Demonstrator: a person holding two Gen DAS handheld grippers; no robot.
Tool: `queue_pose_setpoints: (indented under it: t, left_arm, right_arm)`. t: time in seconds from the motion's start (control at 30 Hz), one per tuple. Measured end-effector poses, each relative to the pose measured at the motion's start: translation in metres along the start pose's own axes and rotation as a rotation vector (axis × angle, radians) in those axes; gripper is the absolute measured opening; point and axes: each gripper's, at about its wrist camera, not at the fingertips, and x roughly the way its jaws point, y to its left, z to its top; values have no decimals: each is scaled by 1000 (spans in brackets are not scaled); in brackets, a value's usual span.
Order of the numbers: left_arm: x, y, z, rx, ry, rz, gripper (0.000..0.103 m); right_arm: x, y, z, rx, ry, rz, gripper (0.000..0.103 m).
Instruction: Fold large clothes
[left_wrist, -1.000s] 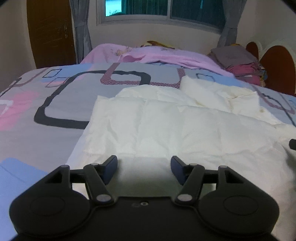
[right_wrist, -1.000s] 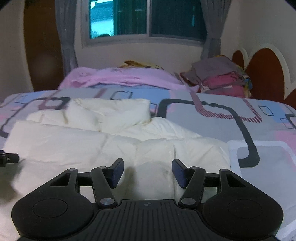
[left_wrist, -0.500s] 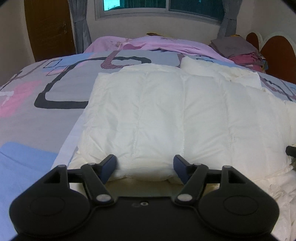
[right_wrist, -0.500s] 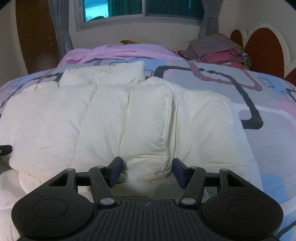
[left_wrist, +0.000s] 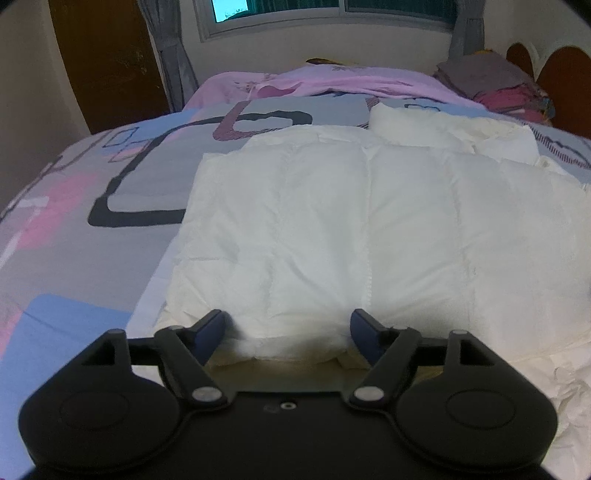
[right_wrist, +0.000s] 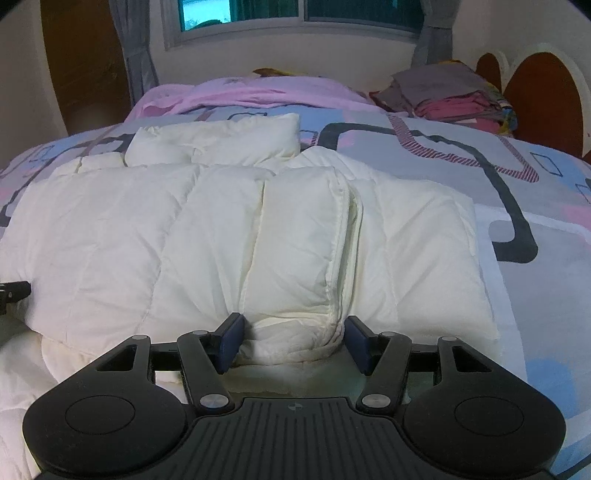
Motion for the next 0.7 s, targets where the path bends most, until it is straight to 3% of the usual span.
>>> queue_pose_setpoints:
  t: [0.23,0.43,0.7]
  left_arm:
    - [-13,-1,5,27,1,15,73]
    - [-57,4,-7,50,-57,-81,75]
    - [-104,20,-49,59,-54,-172,75]
  right_arm:
    - [-20,-2,2,40,-13,11,62]
    - [-69,3,-15,65,-66,35,62]
    - [-127,33,-59,48,-81,37,63]
